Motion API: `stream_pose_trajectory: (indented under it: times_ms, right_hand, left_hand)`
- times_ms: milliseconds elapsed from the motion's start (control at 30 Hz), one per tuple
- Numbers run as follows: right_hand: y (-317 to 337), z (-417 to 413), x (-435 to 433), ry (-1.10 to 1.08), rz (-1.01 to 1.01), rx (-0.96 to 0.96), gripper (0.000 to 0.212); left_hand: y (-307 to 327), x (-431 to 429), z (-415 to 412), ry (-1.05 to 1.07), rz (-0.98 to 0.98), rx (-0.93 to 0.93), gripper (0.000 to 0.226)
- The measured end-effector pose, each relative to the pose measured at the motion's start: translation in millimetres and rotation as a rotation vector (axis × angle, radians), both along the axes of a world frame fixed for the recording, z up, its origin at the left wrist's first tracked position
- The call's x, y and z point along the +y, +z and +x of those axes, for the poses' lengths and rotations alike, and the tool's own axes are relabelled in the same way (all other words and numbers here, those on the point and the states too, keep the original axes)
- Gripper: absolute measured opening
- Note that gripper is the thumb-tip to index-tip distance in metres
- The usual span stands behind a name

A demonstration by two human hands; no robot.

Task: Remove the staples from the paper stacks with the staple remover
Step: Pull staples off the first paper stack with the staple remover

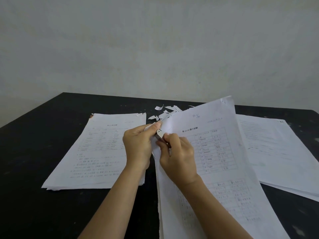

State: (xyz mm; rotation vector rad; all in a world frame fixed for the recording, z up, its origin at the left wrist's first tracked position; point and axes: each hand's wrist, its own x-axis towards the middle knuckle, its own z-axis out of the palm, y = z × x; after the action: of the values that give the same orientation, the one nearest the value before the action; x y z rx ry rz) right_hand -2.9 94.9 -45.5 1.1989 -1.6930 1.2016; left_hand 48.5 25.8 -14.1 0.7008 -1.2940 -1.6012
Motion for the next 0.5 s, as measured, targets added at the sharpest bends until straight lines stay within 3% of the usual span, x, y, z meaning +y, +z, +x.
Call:
stream_pose_trajectory:
  times_ms: [67, 133, 300, 400, 500]
  right_hand:
    - [-0.2, 0.1, 0.0, 0.014, -0.011, 0.01, 0.037]
    - [0.5, 1.4, 0.2, 0.028, 0.003, 0.023, 0.047]
    - [0.9, 0.3, 0.2, -0.018, 0.037, 0.11, 0.034]
    - [-1.2, -1.4, 2.2, -0.081, 0.078, 0.189, 0.014]
    - [-3.2, -3.6, 3.8, -0.032, 0.135, 0.199, 0.014]
  left_hand:
    - [0.4, 0.1, 1.2, 0.013, 0.007, 0.0, 0.009]
    - [0.5, 0.4, 1.6, 0.026, 0.016, 0.002, 0.014]
    - [1.6, -0.8, 2.9, 0.034, 0.029, -0.025, 0.022]
    - [0.8, -2.0, 3.3, 0.024, 0.003, -0.052, 0.031]
    - [-1.2, -4.4, 3.4, 0.033, -0.028, -0.11, 0.03]
